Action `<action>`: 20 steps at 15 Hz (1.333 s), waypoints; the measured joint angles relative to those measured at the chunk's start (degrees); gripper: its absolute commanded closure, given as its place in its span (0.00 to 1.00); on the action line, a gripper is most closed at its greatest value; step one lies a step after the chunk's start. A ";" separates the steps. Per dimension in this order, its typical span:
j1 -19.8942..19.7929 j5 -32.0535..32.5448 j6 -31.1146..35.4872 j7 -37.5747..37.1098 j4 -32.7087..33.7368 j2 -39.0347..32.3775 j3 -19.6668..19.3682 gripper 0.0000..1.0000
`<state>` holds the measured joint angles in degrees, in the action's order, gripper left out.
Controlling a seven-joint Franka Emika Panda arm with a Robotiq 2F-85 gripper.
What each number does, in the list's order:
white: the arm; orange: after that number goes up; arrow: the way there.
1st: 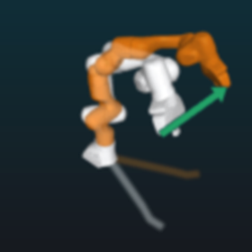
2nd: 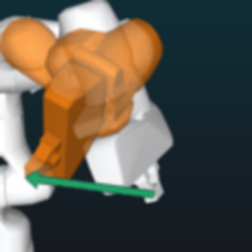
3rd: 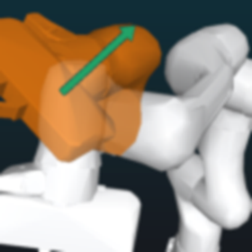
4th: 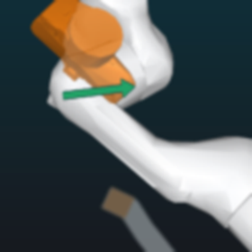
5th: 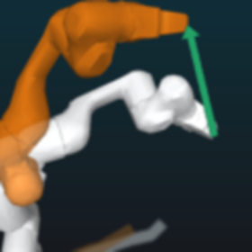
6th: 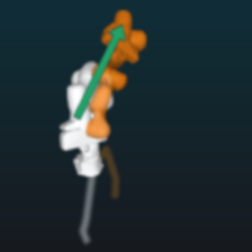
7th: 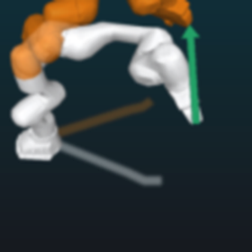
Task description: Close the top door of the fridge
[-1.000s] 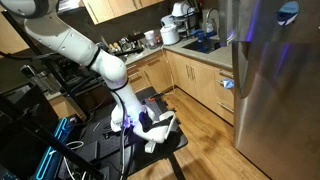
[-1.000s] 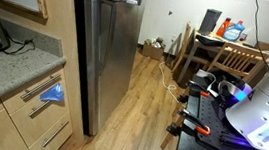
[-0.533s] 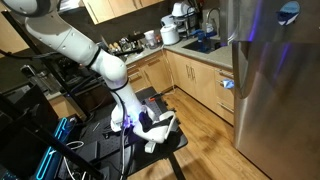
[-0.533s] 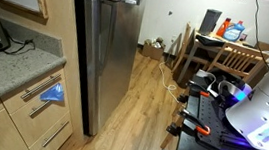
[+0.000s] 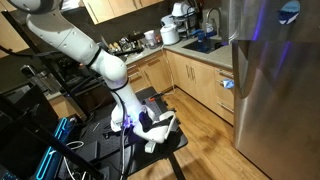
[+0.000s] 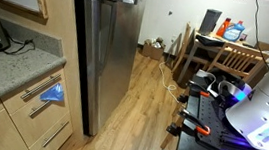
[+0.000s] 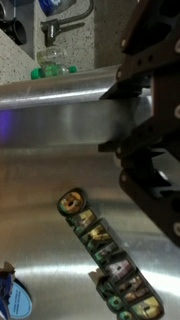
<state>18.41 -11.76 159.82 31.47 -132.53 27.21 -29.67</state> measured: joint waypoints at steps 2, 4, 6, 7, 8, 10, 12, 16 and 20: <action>-0.02 -0.55 0.01 -0.01 0.70 -0.94 0.31 0.84; -0.08 -0.98 0.01 -0.14 1.52 -2.03 0.64 0.84; -0.25 -1.29 0.02 -0.35 2.37 -3.15 1.09 0.84; -0.44 -1.50 0.02 -0.38 2.78 -3.71 1.43 0.84; -0.71 -1.79 0.03 -0.39 3.15 -4.27 1.81 0.84; -0.62 -1.83 0.04 -0.76 3.92 -5.17 1.88 0.84; -0.58 -1.83 0.05 -1.41 4.56 -5.95 2.02 0.84; -0.53 -1.83 0.06 -2.02 5.68 -7.28 2.23 0.84; -0.53 -1.83 0.09 -2.75 6.78 -8.61 2.56 0.84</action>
<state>17.87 -13.58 159.90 28.72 -125.74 18.60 -27.11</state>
